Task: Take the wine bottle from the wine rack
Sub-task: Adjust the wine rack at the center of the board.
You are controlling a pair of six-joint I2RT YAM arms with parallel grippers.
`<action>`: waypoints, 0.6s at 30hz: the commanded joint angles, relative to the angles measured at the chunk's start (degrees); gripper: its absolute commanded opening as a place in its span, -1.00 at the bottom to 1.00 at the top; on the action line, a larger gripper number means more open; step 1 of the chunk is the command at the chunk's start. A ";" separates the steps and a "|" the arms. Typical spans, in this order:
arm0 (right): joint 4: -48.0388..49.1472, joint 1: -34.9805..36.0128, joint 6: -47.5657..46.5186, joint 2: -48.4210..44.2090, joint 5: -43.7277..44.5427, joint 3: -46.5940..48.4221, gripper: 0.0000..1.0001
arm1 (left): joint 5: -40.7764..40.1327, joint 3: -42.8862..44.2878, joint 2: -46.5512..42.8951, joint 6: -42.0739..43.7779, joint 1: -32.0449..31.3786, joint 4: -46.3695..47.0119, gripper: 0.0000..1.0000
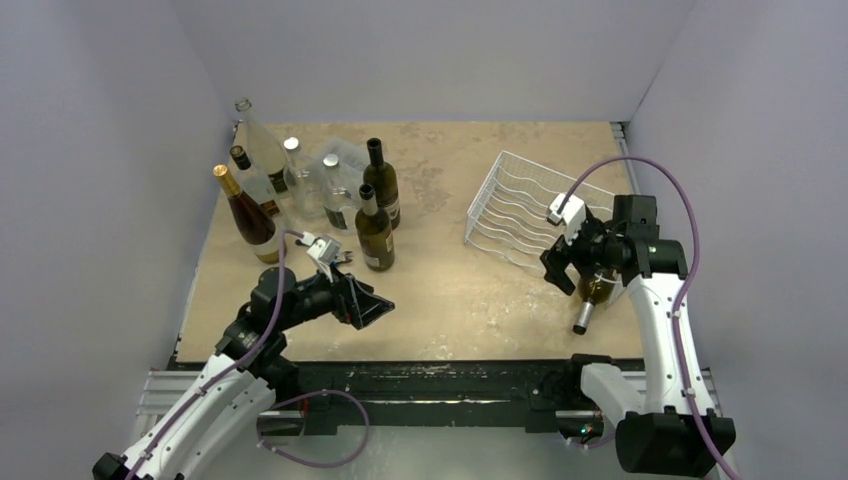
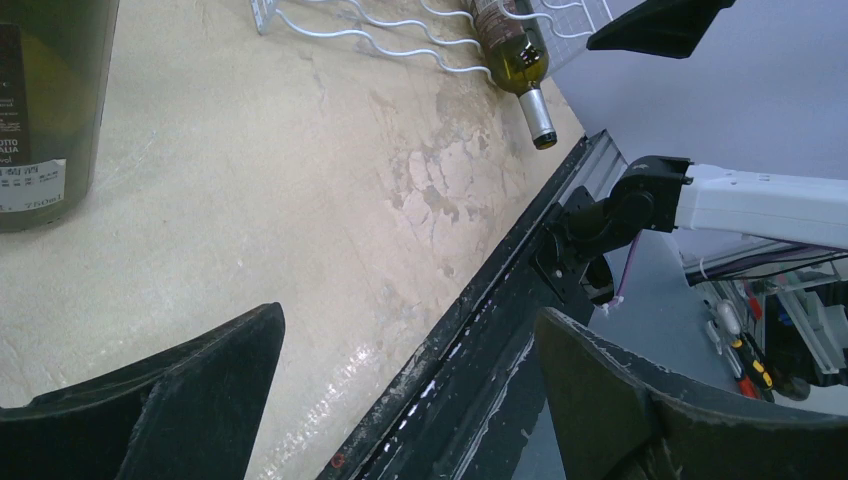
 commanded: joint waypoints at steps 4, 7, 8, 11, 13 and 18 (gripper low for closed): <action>5.68 -1.00 3.07 3.45 11.69 0.67 0.84 | 2.34 -0.05 2.19 -0.79 0.03 5.34 0.90; 7.01 -0.99 2.95 5.63 13.90 1.20 0.70 | 2.25 -0.11 2.35 -0.84 0.03 5.17 0.90; 7.43 -1.00 3.04 6.36 13.99 1.36 0.64 | 2.21 -0.13 2.35 -0.86 0.03 5.09 0.90; 7.96 -0.96 2.95 8.92 15.04 1.67 0.44 | 2.33 -0.24 2.26 -0.93 -0.10 4.82 0.90; 7.69 -1.00 2.14 10.10 15.62 1.64 0.33 | 2.35 -0.34 2.22 -1.07 -0.26 4.81 0.90; 6.95 -0.98 0.27 11.86 16.44 0.45 0.20 | 2.33 -0.22 2.88 -1.20 -0.67 4.77 0.90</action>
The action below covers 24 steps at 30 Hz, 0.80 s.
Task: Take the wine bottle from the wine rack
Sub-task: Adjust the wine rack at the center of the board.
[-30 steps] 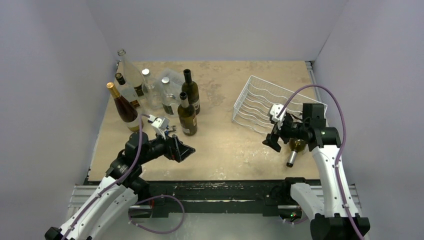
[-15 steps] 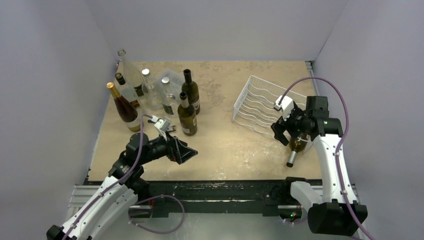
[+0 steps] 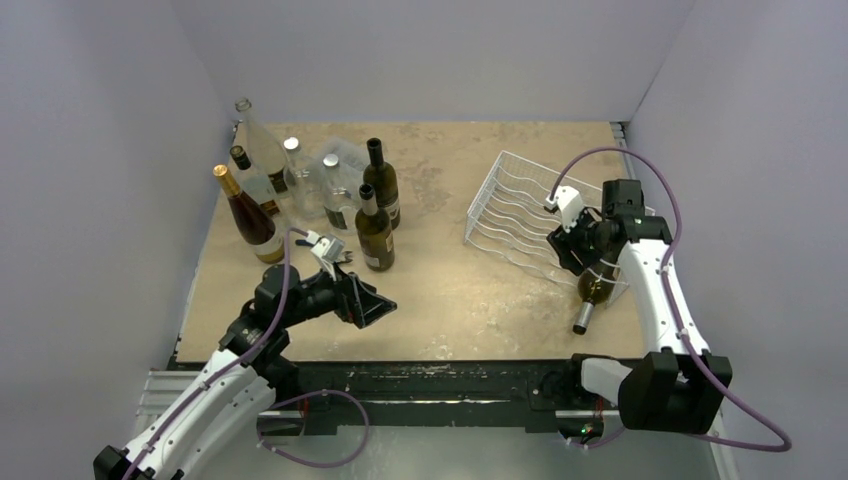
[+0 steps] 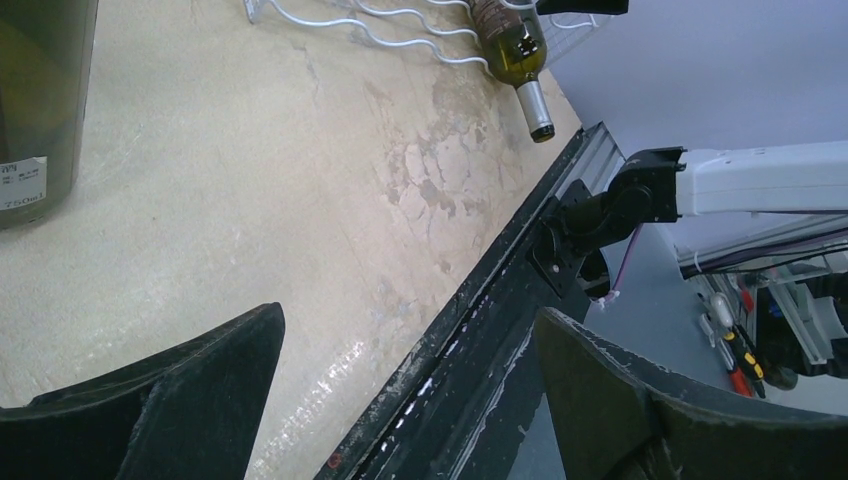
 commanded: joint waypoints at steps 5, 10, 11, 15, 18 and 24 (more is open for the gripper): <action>3.09 -0.15 -3.03 1.37 4.37 -1.26 0.17 | 1.21 0.26 1.21 -0.81 -0.59 2.41 0.90; 5.02 -0.12 -5.06 3.53 5.30 -2.15 0.07 | 1.39 0.32 1.97 -1.06 -0.59 2.50 0.91; 5.21 -0.10 -5.46 4.23 5.14 -2.24 0.04 | 1.49 0.31 2.04 -1.13 -0.59 2.54 0.91; 4.92 -0.10 -7.32 6.06 3.62 -2.34 -0.09 | 1.95 0.45 2.41 -1.41 -0.51 2.76 0.91; 4.67 -0.10 -8.65 6.87 2.25 -2.53 -0.24 | 2.32 0.43 2.83 -1.58 -0.66 3.00 0.91; 4.85 0.32 -9.57 8.97 -0.64 -2.65 -0.80 | 4.61 -0.02 4.69 -2.84 -0.80 5.97 0.91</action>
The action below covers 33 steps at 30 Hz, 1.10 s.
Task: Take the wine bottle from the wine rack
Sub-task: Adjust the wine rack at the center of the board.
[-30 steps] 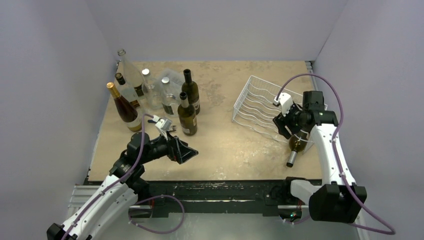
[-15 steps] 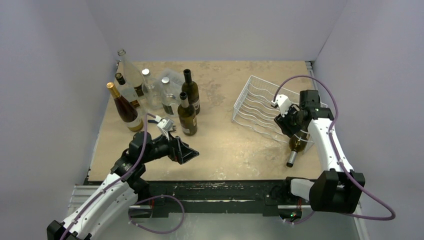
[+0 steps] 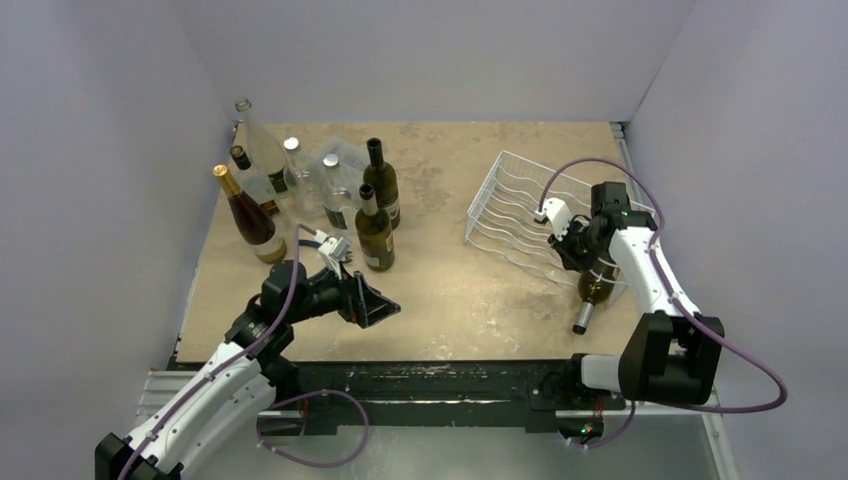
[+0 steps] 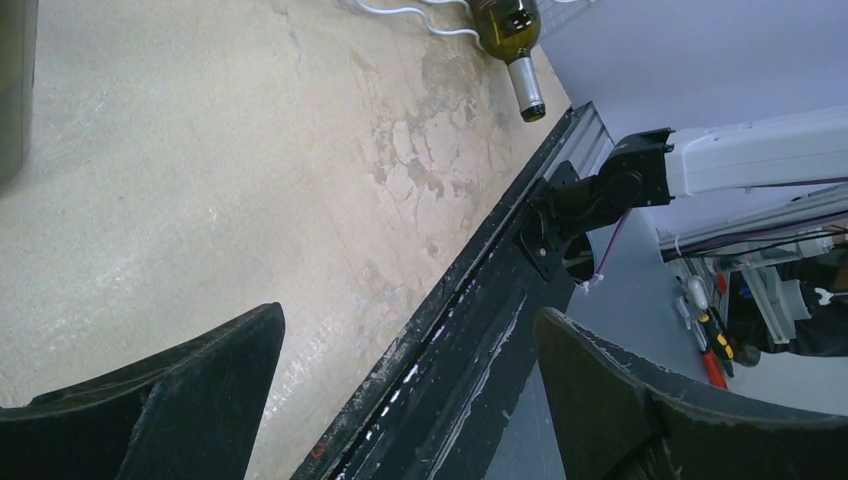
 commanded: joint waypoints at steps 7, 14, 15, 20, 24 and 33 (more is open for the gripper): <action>4.95 4.00 2.25 3.19 -6.76 1.32 -1.00 | -0.19 0.53 4.01 -1.97 -5.17 7.78 0.91; 12.26 10.80 14.80 5.06 -8.38 3.75 -1.00 | -4.57 2.83 9.52 -2.71 -11.75 10.06 0.92; 12.98 11.44 16.68 5.70 -9.01 4.43 -1.00 | -4.98 3.24 10.17 -2.75 -12.41 10.28 0.92; 15.78 12.64 24.90 9.61 -13.29 7.22 -1.00 | -8.05 4.90 12.40 -2.11 -15.83 11.75 0.92; 16.53 12.93 28.20 12.38 -16.81 8.38 -1.00 | -10.46 6.28 16.05 -0.79 -18.77 13.98 0.92; 14.42 12.95 25.52 6.67 -22.80 7.51 -0.13 | -15.23 13.81 30.74 2.75 -26.51 17.62 0.92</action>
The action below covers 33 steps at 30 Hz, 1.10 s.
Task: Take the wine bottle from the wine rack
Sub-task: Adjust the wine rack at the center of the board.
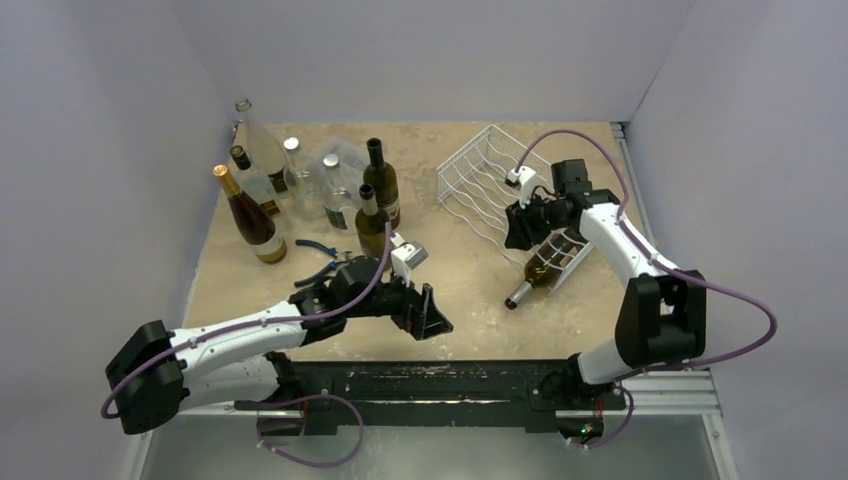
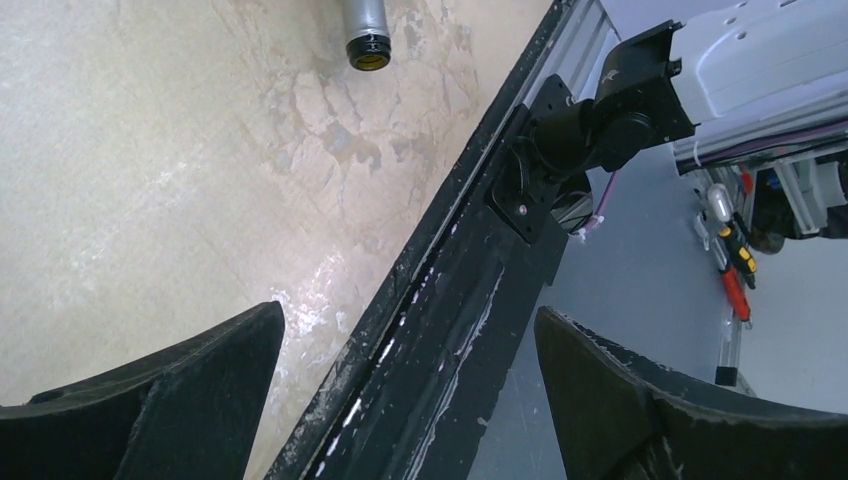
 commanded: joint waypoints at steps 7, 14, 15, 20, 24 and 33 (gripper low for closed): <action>1.18 -1.28 -2.84 -16.35 -10.21 -3.24 0.35 | -7.15 8.10 12.91 7.60 -6.80 11.99 0.93; 4.50 -9.10 -2.57 -26.52 -20.41 -9.29 0.58 | -9.53 10.28 20.17 9.50 -9.54 18.53 0.99; 4.83 -9.82 -2.54 -27.80 -21.02 -9.81 0.63 | -10.01 10.90 20.84 9.53 -9.79 18.34 1.00; 7.40 -12.81 -2.00 -33.56 -24.88 -13.75 0.82 | -15.15 12.68 23.53 10.75 -11.92 19.35 1.00; 9.31 -13.02 -0.20 -36.43 -24.88 -14.81 0.91 | -15.09 14.11 26.33 10.09 -12.27 21.53 1.00; 12.19 -13.22 3.52 -38.57 -21.83 -15.82 0.92 | -15.26 14.15 33.00 7.84 -12.27 31.27 1.00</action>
